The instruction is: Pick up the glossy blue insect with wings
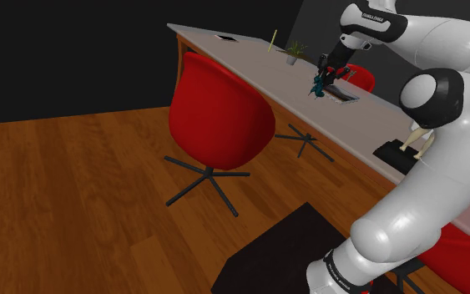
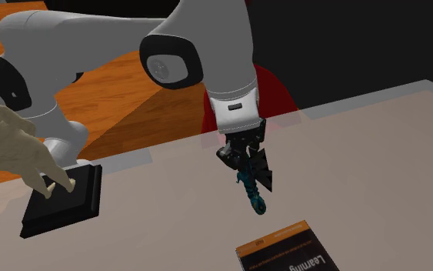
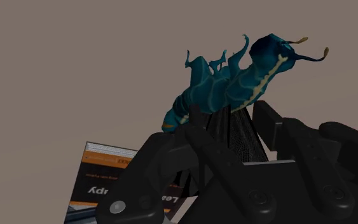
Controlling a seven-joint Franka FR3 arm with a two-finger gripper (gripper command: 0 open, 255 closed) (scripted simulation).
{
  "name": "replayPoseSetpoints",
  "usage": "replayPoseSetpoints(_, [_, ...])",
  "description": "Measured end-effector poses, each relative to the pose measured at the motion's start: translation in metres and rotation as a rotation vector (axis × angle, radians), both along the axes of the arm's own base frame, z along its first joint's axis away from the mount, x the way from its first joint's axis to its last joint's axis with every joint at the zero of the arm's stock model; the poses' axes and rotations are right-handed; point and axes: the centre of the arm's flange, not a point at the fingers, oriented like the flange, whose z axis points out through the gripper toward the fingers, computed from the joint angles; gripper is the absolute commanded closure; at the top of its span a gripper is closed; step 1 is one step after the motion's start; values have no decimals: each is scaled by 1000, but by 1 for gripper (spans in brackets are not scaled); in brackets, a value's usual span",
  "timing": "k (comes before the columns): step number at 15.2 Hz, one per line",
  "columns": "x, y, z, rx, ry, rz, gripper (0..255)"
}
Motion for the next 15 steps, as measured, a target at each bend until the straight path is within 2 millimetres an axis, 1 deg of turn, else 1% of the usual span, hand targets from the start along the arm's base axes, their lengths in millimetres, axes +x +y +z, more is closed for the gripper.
replayPoseSetpoints(4, [0,0,0,0,0,-1,255])
replayPoseSetpoints(6, [0,0,4,1,2,0,255])
replayPoseSetpoints(15, [1,-1,51,2,2,1,255])
